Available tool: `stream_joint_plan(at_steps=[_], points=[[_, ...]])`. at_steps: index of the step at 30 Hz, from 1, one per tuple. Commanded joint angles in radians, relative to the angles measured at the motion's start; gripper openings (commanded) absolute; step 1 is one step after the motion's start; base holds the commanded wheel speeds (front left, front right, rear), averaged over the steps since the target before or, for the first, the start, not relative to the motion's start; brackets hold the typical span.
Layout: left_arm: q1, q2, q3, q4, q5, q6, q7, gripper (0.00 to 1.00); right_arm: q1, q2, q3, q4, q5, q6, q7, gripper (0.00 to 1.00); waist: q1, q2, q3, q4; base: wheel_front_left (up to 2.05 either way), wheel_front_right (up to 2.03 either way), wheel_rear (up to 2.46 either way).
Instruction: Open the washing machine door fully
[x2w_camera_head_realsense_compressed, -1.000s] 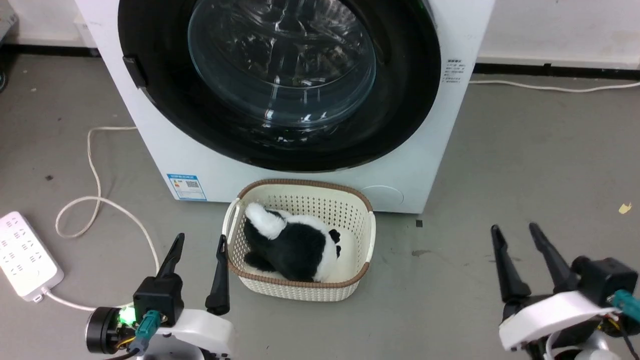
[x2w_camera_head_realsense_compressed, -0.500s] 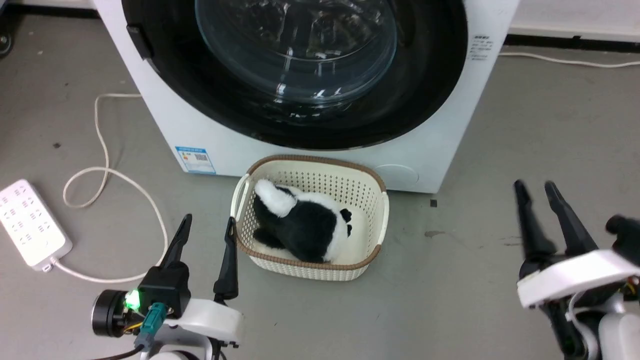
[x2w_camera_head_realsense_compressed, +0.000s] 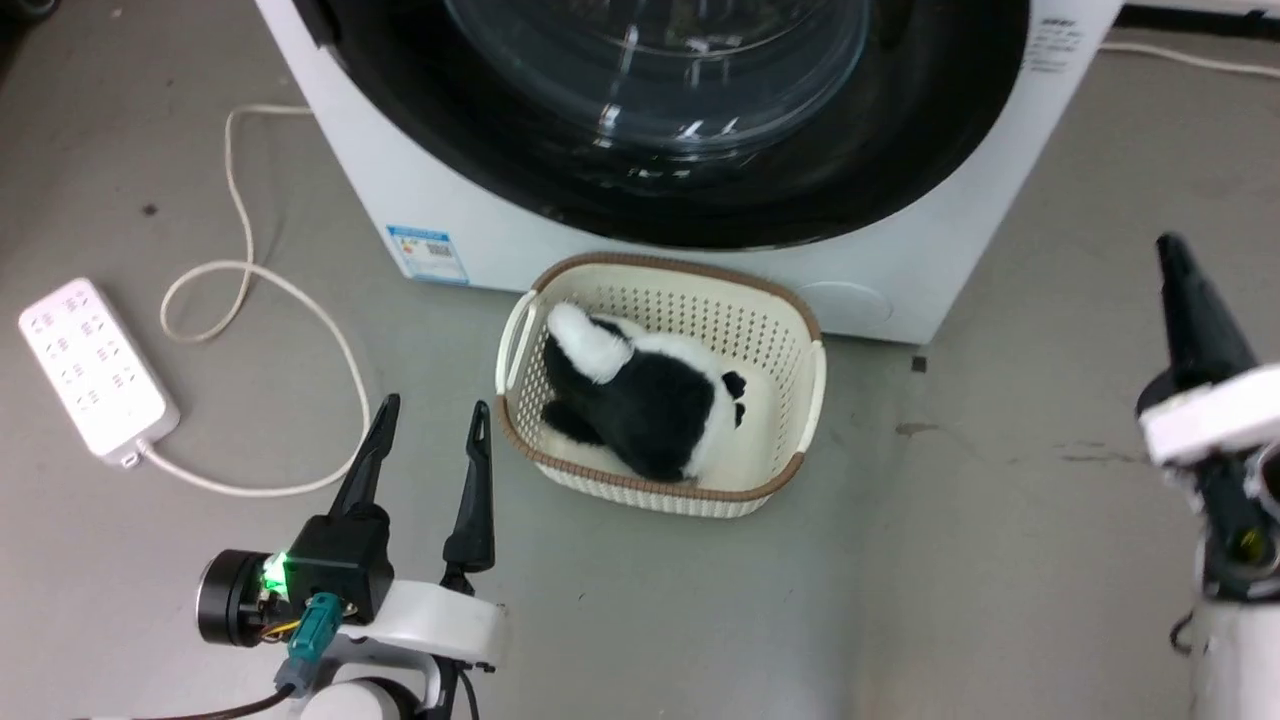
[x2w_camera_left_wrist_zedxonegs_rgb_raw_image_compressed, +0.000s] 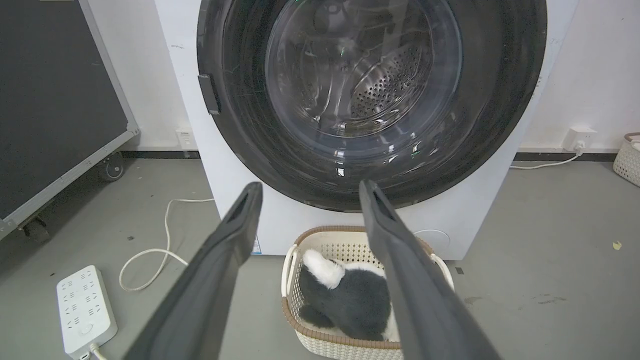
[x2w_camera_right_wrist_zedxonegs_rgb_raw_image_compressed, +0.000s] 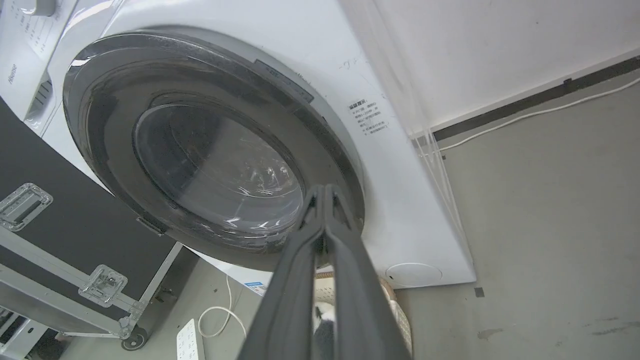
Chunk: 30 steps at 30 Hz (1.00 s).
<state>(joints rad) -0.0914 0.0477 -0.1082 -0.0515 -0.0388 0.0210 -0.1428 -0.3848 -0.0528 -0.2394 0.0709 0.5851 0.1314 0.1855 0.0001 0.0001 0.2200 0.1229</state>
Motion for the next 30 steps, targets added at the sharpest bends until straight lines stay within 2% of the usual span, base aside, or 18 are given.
stream_joint_plan(at_steps=[1,6,15,30], points=[[-0.02,0.002,-0.006,-0.007,-0.007,0.007,-0.011,1.0,-0.055,0.001,-0.025,0.024,0.026,0.0,0.021,0.0,-0.0001,-0.0001,0.021,0.016,0.0,0.0,0.0],[-0.034,0.002,-0.019,-0.015,-0.017,0.014,-0.021,1.0,-0.188,0.001,-0.098,0.111,0.062,0.0,0.095,0.0,-0.0001,-0.0001,0.057,0.039,0.0,0.0,0.0],[-0.059,0.002,-0.041,-0.022,-0.034,0.028,-0.04,1.0,-0.442,0.001,-0.24,0.294,0.044,0.0,0.225,0.0,-0.0001,-0.0001,0.117,0.073,0.0,0.0,0.0],[-0.11,0.002,-0.09,-0.028,-0.067,0.046,-0.072,1.0,-0.839,-0.044,-0.545,0.621,-0.083,-0.001,0.416,0.0,-0.0001,-0.0001,0.209,0.14,0.0,0.0,0.0]])
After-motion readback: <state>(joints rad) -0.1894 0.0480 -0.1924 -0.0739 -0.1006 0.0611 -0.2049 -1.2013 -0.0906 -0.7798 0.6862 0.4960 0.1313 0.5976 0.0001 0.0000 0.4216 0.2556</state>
